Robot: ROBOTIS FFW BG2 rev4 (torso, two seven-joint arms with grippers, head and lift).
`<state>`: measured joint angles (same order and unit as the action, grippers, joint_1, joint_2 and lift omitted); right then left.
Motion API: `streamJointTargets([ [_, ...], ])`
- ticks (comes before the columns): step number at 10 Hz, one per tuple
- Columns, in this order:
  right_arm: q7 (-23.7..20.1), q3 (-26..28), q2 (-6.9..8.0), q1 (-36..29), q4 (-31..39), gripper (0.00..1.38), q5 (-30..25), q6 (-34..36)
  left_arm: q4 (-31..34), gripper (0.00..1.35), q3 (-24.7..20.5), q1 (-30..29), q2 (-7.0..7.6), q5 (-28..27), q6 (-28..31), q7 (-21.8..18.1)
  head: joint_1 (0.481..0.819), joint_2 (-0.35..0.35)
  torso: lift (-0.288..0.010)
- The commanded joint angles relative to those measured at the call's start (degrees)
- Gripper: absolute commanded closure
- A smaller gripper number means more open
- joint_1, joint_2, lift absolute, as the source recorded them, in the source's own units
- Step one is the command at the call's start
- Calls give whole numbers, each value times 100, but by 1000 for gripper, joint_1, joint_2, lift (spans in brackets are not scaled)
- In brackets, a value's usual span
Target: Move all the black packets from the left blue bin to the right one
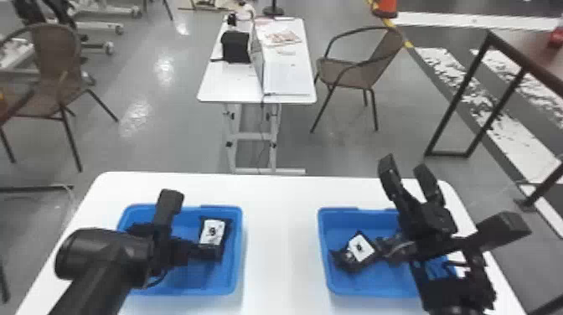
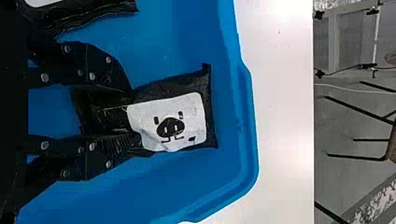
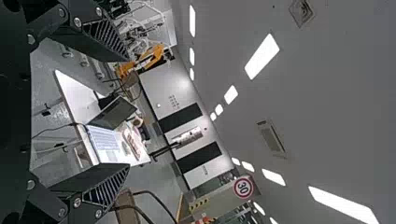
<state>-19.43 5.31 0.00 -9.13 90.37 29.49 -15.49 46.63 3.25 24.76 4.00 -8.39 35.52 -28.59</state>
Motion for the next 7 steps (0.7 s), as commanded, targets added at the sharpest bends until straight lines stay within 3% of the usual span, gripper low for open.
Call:
streamJointTargets([
  [1, 1, -4, 5, -45, -10, 229, 75, 11, -31, 1159, -43, -68, 21, 48, -520, -103, 695, -67, 0],
  [3, -8, -39, 5, -28, -19, 229, 83, 143, -13, 1161, -17, -42, 136, -356, -1250, -823, 695, -76, 0],
  [4, -43, -65, 5, -2, -37, 229, 101, 204, 189, 1161, -96, -235, 206, -154, -1654, -1236, 695, -78, 0],
  [6, -158, -56, 5, 16, -81, 231, 136, 406, 1692, 1161, -298, -1123, 250, 409, -1566, -1535, 695, -81, 0],
  [7, -193, -56, 5, 25, -72, 233, 180, 688, 2087, 1161, -298, -1360, 250, 699, -1610, -1755, 695, -82, 0],
])
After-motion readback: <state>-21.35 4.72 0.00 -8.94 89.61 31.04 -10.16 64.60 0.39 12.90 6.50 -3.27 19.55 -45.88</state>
